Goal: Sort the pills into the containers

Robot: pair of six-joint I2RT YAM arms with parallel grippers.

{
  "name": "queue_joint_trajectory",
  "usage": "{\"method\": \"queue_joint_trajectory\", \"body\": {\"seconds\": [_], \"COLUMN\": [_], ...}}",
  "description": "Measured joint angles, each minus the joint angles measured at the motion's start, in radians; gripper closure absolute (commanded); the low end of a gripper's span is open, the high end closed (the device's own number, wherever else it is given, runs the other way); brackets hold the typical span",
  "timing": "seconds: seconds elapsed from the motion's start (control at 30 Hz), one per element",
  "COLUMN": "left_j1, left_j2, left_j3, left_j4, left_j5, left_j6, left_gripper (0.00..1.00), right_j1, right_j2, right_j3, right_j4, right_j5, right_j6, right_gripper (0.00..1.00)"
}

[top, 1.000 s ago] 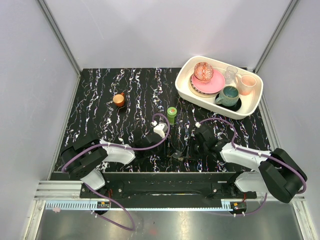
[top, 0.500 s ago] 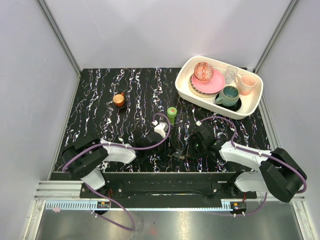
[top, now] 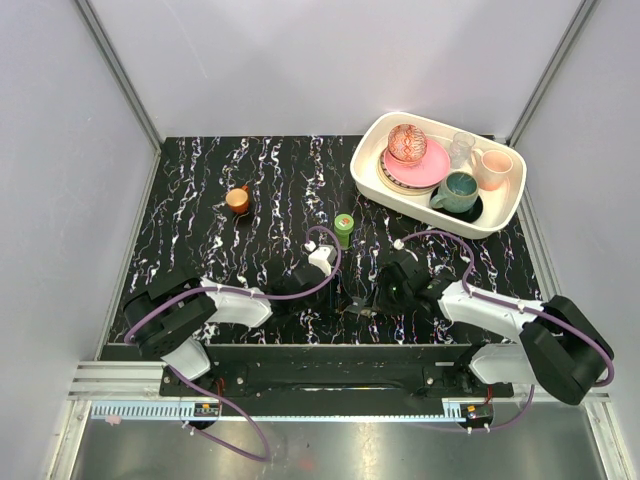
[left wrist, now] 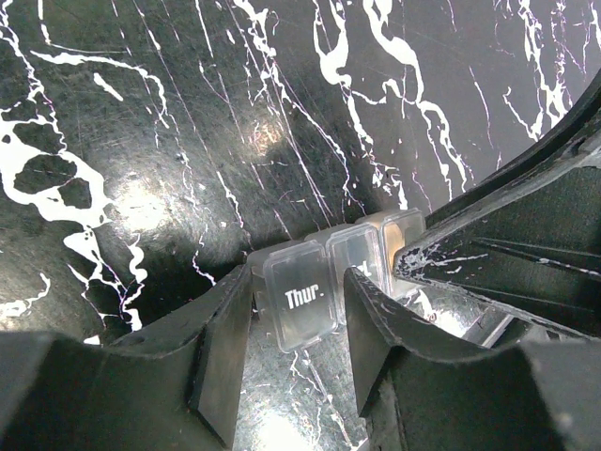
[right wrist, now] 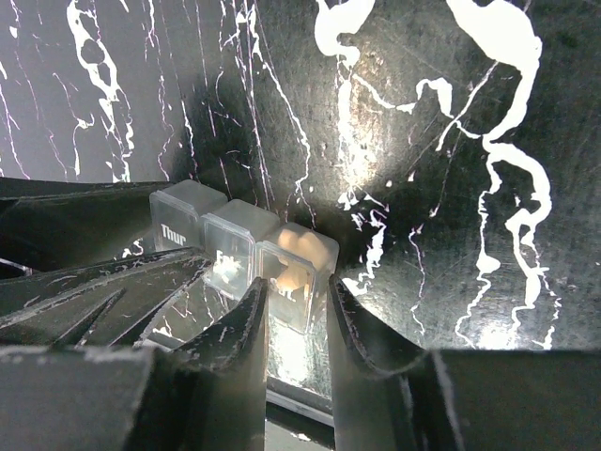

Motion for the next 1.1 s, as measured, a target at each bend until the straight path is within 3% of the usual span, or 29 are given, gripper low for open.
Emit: {"method": "queue_joint_trajectory", "body": {"seconds": [0.1,0.23,0.27,0.47,0.83,1.1], "left_j1": [0.0,-0.011,-0.014,-0.031,-0.048,-0.055], "left_j2": [0.002,0.009,0.011,0.013,0.013,0.003], "left_j3": [0.0,0.006,0.008,0.012,0.013,0.028], "left_j4": [0.002,0.006,0.006,0.0,-0.008,-0.05], "left_j5": [0.003,0.011,0.016,0.045,0.091,0.104], "left_j6": [0.0,0.0,0.0,0.0,0.0,-0.007], "left_gripper": [0.55,0.55,0.55,0.55,0.54,0.48], "right_j1": [0.0,0.0,0.0,-0.001,-0.002,-0.006], "right_j2": [-0.024,-0.068,-0.079,-0.116,-0.172,-0.241], "right_j3": [-0.003,-0.03,-0.037,-0.065,-0.08,-0.08], "right_j4": [0.001,0.008,0.008,0.015,0.021,0.023], "right_j5": [0.011,0.023,0.022,0.014,0.011,0.014], "right_j6": [-0.015,-0.056,-0.067,-0.104,-0.146,-0.161], "right_gripper": [0.98,0.77,0.67,0.5,0.44,0.42]}}
